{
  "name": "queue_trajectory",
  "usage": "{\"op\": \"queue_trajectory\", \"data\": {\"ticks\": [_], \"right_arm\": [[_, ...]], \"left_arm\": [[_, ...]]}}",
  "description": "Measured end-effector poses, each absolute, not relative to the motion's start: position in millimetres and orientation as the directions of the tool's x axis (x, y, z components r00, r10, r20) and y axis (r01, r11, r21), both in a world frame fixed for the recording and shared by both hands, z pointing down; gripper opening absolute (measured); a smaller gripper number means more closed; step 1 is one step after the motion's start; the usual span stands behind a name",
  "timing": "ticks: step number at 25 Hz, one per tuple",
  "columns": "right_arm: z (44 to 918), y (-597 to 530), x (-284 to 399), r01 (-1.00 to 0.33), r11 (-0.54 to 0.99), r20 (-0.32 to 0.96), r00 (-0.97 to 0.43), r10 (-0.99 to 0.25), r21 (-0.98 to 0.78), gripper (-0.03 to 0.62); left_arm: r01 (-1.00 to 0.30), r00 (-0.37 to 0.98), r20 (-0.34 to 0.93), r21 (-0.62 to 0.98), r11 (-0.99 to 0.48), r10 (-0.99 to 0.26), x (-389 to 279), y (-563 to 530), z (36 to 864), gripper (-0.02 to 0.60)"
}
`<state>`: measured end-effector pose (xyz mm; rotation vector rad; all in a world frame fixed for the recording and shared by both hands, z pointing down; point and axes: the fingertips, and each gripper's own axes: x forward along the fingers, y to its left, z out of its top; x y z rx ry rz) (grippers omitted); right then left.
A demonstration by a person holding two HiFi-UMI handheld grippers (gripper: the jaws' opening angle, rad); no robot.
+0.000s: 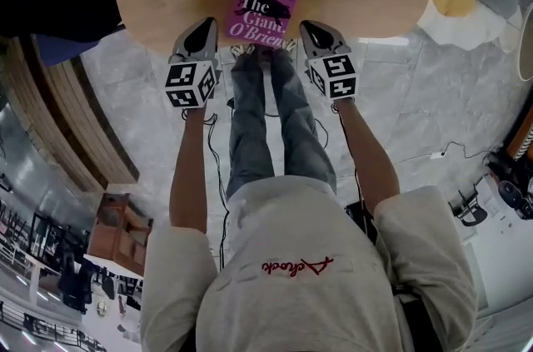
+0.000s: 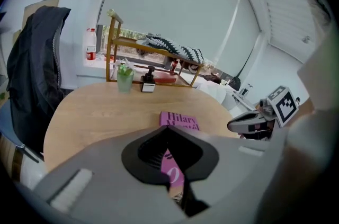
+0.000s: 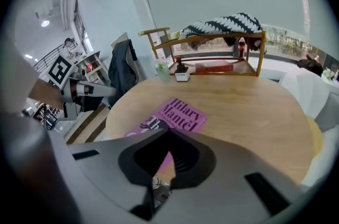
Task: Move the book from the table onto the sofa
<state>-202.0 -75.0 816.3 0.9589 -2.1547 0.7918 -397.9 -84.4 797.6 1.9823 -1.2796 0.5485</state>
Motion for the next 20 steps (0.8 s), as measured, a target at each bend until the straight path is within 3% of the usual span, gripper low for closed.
{"op": "queue_trajectory", "data": {"ticks": [16, 17, 20], "right_arm": [[894, -99, -214, -0.824, 0.393, 0.785, -0.537, -0.310, -0.409, 0.011], [896, -100, -215, -0.825, 0.381, 0.784, -0.538, -0.309, -0.416, 0.020], [901, -102, -214, -0.835, 0.343, 0.789, -0.533, -0.306, -0.430, 0.197]], "left_arm": [[-0.884, 0.457, 0.752, 0.444, -0.147, -0.474, -379, -99, 893, 0.024], [-0.880, 0.467, 0.753, 0.449, -0.156, -0.463, -377, -98, 895, 0.060], [-0.866, 0.497, 0.753, 0.461, -0.193, -0.432, -366, -98, 901, 0.166]]}}
